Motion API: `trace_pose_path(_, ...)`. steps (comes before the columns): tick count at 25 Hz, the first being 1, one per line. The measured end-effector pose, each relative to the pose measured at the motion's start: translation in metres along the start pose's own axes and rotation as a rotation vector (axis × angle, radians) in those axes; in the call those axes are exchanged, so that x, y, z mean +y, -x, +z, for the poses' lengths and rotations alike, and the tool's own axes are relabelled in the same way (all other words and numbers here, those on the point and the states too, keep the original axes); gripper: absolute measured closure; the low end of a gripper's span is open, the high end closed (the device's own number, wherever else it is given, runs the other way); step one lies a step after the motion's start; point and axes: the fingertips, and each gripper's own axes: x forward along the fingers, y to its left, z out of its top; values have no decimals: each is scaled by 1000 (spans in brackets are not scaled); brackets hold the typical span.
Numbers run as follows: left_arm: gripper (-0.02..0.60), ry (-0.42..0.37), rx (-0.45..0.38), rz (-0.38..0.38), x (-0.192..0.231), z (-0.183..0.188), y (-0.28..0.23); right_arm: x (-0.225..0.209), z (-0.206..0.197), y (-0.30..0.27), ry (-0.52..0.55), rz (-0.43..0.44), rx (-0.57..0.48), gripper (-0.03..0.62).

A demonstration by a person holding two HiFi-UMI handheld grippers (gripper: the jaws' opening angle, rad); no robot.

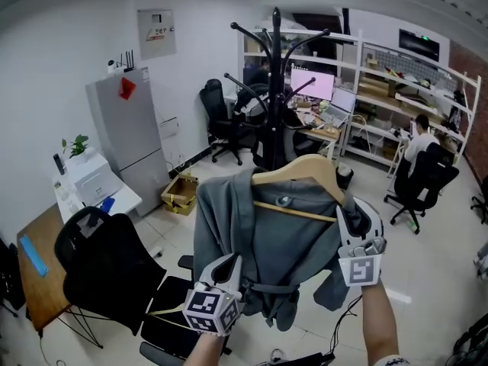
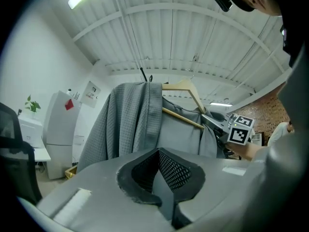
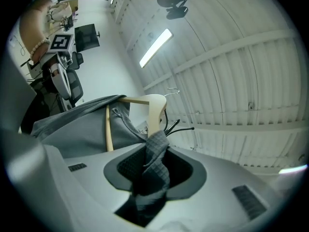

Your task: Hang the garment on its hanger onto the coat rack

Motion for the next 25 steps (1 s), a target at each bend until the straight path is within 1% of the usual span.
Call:
trace_pose_path(3,590,-2,3,10,-21,-4,-38,-10,-44,-5,9,48,-10,462)
trace_pose_path(7,589,-13,28,10,-44,-15,-82,-16,-100,-17,-33,88,4,462)
trace_pose_path(9,589,-17,41,16,-50,-21,-103,-16,-128,-27,-52,113,16,462)
trace_pose_path(12,590,-35,52,27,-55,-25,-133,-15,-164,-46,-84,131,6,463)
trace_pose_path(15,590,-65,62,31,-57,-22,-161,-8,-201,-64,-110,148,44,464)
trace_pose_path(19,589,-88,79,44,-55,-25,-183,8,-238,-89,-164,161,47,464)
trace_pose_path(25,590,-78,138,91,-37,-55,-191,29,-278,-124,-196,179,32,464)
